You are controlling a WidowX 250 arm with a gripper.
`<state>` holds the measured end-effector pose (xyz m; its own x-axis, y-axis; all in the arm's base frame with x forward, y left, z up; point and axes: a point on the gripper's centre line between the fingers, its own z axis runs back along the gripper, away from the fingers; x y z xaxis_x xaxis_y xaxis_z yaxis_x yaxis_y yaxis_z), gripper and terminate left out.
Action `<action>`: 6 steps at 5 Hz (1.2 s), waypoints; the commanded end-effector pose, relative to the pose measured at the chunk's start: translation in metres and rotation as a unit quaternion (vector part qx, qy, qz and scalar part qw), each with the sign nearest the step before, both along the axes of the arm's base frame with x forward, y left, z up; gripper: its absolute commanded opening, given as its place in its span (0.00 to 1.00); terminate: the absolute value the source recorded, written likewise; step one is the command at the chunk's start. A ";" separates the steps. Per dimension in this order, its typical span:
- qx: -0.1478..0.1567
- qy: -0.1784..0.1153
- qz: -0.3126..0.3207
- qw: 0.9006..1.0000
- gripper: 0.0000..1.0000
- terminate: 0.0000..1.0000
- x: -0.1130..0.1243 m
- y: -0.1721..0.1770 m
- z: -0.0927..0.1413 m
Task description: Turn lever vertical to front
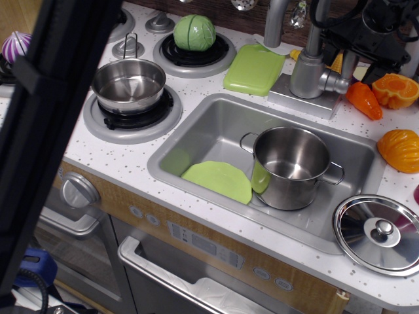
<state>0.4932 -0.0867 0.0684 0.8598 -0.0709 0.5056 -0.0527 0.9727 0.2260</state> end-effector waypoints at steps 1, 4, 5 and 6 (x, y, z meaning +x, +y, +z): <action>-0.009 -0.029 0.021 0.999 0.00 0.00 0.002 -0.004 0.035; -0.032 0.017 0.059 0.998 0.00 0.00 -0.031 -0.019 0.029; -0.047 0.041 0.070 0.996 0.00 0.00 -0.040 -0.021 0.026; -0.061 0.069 0.073 0.993 0.00 0.00 -0.047 -0.020 0.023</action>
<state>0.4411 -0.0943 0.0467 0.9516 0.1334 0.2768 -0.1771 0.9743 0.1395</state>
